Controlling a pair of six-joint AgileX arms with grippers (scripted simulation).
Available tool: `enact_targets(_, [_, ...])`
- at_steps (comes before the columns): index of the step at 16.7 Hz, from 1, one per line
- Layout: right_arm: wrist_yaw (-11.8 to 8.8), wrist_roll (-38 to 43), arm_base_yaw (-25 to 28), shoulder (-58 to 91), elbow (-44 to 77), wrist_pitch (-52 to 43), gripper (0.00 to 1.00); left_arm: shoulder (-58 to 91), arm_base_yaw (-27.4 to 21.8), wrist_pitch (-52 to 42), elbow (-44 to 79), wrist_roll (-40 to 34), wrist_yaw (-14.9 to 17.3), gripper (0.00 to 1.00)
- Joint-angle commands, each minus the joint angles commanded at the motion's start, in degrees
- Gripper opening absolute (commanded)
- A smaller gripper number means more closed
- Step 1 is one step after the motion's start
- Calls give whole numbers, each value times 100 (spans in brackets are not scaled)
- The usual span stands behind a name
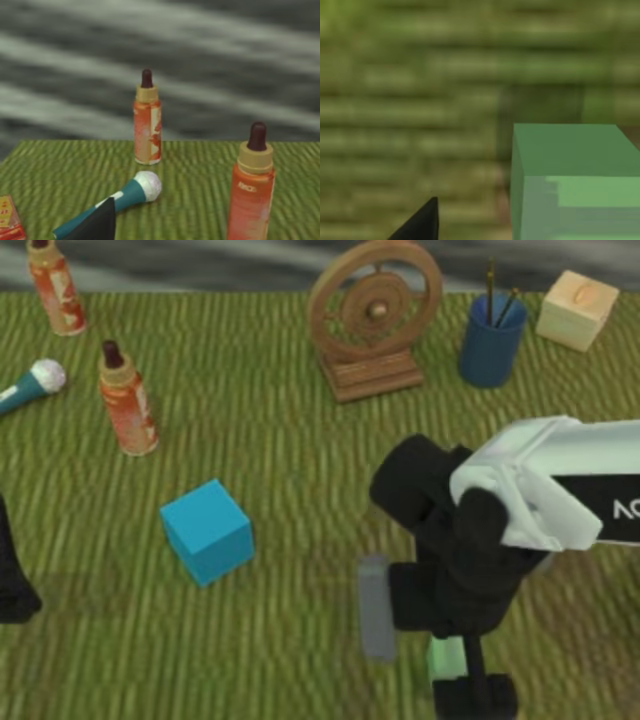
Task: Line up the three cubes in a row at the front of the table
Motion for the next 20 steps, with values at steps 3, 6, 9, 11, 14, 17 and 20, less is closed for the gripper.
enact_targets(3, [-2, -4, -9, -305, 363, -761, 100, 0, 0, 0, 0, 0, 0, 100])
enact_targets(6, [0, -7, -14, -535, 584, -1132, 100, 0, 0, 0, 0, 0, 0, 100])
enact_targets(9, [0, -6, -14, -541, 588, -1139, 100, 0, 0, 0, 0, 0, 0, 100])
enact_targets(11, [1, -17, -32, -506, 589, -1126, 100, 0, 0, 0, 0, 0, 0, 100])
enact_targets(14, [24, -216, -425, -222, 929, -1192, 100, 0, 0, 0, 0, 0, 0, 100])
enact_targets(17, [68, -523, -1340, 285, 1509, -1317, 100, 0, 0, 0, 0, 0, 0, 100])
enact_targets(20, [115, -825, -2175, 757, 2078, -1420, 100, 0, 0, 0, 0, 0, 0, 100])
